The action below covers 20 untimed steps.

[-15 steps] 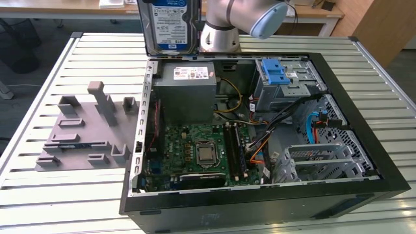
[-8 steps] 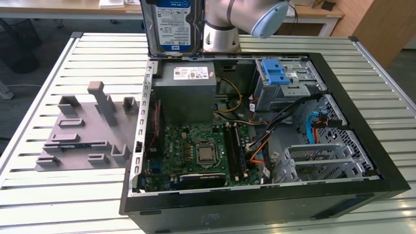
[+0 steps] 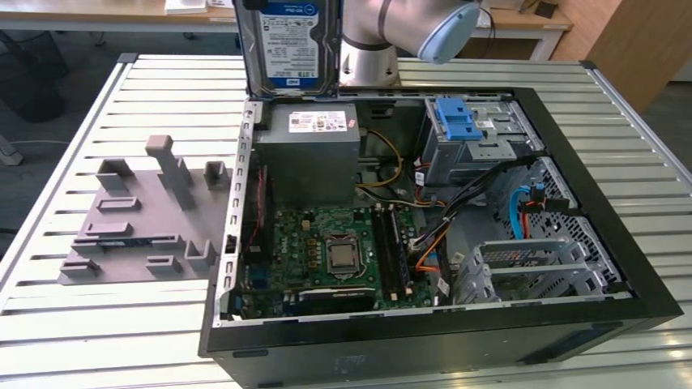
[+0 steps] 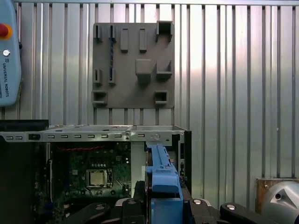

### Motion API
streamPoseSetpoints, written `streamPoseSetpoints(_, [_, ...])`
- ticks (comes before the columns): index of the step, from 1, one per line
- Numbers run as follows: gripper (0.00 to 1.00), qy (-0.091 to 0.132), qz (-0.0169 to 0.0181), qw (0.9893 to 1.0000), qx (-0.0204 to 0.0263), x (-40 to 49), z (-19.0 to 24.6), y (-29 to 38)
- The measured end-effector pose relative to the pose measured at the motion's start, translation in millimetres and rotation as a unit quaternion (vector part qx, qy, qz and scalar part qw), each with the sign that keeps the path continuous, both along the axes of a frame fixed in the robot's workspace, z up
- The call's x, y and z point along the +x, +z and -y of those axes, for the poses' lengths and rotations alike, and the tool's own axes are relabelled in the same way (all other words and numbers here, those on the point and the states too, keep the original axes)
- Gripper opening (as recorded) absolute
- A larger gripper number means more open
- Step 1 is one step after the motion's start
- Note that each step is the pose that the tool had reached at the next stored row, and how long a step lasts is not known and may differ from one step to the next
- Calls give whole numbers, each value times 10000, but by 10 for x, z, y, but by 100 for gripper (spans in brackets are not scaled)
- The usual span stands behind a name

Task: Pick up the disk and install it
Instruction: 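Pick up the disk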

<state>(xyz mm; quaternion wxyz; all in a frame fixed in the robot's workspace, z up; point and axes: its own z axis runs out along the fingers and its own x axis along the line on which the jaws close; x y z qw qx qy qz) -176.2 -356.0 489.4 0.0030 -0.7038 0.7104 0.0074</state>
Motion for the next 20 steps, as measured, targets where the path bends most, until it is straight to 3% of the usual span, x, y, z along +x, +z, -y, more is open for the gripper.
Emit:
streamPoseSetpoints(14, [36,0,-1,10000,-9,49,64,-6])
streamPoseSetpoints(20, [36,0,13,10000,-9,68,123,-8])
